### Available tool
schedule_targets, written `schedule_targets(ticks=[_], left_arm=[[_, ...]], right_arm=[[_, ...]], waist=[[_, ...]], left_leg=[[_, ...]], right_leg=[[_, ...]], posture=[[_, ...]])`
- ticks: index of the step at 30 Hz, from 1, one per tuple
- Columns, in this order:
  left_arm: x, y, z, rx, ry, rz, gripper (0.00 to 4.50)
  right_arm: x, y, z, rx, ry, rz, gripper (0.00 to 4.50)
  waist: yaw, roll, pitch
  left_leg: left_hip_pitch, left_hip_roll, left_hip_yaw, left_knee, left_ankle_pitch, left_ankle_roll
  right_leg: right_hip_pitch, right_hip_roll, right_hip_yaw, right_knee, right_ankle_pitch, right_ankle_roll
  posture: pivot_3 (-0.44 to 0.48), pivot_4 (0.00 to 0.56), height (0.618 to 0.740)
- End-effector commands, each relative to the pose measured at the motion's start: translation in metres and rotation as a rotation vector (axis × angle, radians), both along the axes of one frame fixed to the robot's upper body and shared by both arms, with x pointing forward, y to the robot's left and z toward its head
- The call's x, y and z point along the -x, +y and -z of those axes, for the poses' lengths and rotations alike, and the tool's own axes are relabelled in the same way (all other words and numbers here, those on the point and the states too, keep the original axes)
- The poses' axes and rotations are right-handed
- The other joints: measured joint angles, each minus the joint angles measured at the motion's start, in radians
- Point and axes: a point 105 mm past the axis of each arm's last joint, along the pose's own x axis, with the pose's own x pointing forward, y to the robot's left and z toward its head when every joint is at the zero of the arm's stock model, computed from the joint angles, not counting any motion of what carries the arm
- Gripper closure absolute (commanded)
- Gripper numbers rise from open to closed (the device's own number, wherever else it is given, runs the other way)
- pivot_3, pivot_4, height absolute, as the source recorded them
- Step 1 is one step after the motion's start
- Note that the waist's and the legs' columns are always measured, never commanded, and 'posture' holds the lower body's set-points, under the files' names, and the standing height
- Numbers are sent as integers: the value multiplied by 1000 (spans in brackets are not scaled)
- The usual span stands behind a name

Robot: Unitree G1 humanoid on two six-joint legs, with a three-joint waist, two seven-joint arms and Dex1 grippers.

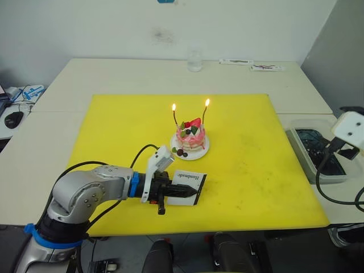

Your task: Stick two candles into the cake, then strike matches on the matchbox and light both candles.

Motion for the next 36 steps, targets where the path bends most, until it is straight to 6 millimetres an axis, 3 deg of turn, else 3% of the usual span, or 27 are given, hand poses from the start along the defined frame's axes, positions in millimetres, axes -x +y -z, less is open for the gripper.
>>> schedule_targets(ticks=[1, 8, 12, 13, 26, 31, 36], left_arm=[[-1, 4, 0, -1, 41, -55, 4500], [-19, -8, 8, 15, 113, -160, 4500], [-24, -11, 11, 2, 143, -182, 4500], [-26, -10, 12, -18, 128, -191, 4219], [-37, 13, -3, -205, -148, -165, 170], [-38, 31, -11, -285, -286, -136, 12], [-44, 62, -25, -358, -458, -163, 12]], right_arm=[[23, 45, -4, -89, 85, -254, 22], [67, 118, 25, -280, 443, -563, 22], [75, 143, 35, -309, 522, -653, 22], [74, 146, 37, -310, 530, -662, 1], [67, 157, 45, -313, 531, -678, 0], [61, 152, 43, -315, 491, -654, 0], [51, 139, 32, -328, 420, -611, 0]], waist=[[1, 0, 0], [12, 0, 0], [11, 0, 0], [11, 0, 0], [14, 0, 0], [14, -1, 0], [13, -1, 1]], left_leg=[[0, 0, 0, 0, 0, 0], [1, 0, -1, 2, 0, 0], [5, 0, -1, 2, 0, 0], [6, 0, -1, 2, 0, 0], [5, 0, -1, 0, 0, 0], [5, 0, -1, 0, 0, 0], [4, 0, -1, -1, 0, 0]], right_leg=[[0, 0, 0, 0, 0, 0], [4, 0, -1, -1, 0, 1], [6, 0, -1, -1, -2, -3], [7, 0, -1, -1, -2, -3], [6, 0, -1, -3, -3, -6], [6, 0, -1, -3, -4, -6], [5, 0, -1, -3, -4, -6]], posture=[[0, 150, 740], [0, 150, 740], [0, 150, 740], [0, 150, 740], [0, 150, 740], [0, 150, 740], [0, 150, 740]])
